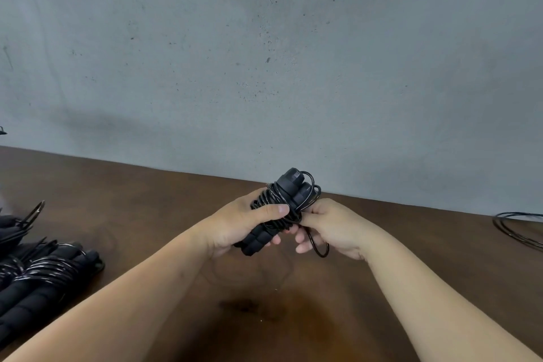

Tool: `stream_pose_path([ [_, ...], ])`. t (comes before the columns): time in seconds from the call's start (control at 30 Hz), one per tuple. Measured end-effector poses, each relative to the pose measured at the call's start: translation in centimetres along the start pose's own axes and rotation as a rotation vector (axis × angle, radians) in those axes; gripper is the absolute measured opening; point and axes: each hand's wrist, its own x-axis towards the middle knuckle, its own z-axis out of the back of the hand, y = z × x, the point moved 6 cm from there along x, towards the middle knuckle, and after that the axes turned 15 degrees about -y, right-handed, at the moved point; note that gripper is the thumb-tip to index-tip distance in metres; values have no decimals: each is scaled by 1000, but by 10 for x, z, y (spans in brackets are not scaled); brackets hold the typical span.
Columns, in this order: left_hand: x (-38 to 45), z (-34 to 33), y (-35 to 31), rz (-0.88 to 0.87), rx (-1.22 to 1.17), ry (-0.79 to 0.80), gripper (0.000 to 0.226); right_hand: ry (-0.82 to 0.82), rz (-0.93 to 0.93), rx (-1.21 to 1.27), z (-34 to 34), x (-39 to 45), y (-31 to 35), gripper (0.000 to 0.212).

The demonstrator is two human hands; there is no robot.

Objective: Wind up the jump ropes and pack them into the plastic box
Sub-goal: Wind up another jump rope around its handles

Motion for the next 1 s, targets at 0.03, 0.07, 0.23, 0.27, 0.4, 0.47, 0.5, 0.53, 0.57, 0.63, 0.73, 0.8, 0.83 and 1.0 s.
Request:
stream_pose_path([
  [0.03,1,0,2,-8,3,-5,40,-34,-2,-34,1,0,0,23],
  [0.07,2,1,3,-14,5,-19,41,-56,-11,-60,3,-2,1,22],
  [0.23,10,15,16,24,-28,-116,50,-206,21,-157,11,-10,6,22],
  [0.27,11,16,16,18,-29,-121,52,-249,58,-195,12,-11,7,19],
  [0.4,13,14,18,15,-79,-144,64,-388,84,-129,11,-11,9,21],
  [0.47,14,11,20,43,-150,-148,66,-437,96,-98,13,-12,12,18],
  [0.5,15,10,21,54,-181,-147,65,-452,107,-94,14,-12,13,15],
  [0.53,15,8,21,56,-204,-144,60,-458,116,-95,15,-12,13,14],
  [0.57,15,5,19,50,-218,-140,52,-452,120,-99,15,-12,13,13],
  [0.63,16,4,19,50,-233,-141,44,-413,118,-108,12,-12,11,13],
  [0.73,16,7,25,94,-232,-149,49,-379,122,-50,12,-13,10,23],
  [0.8,16,8,32,116,-202,-150,52,-379,151,40,14,-13,12,24],
  [0.83,15,8,35,126,-207,-153,52,-380,172,62,15,-13,15,21],
  [1.0,12,4,43,163,-319,-187,50,-442,255,-67,16,-9,20,21],
])
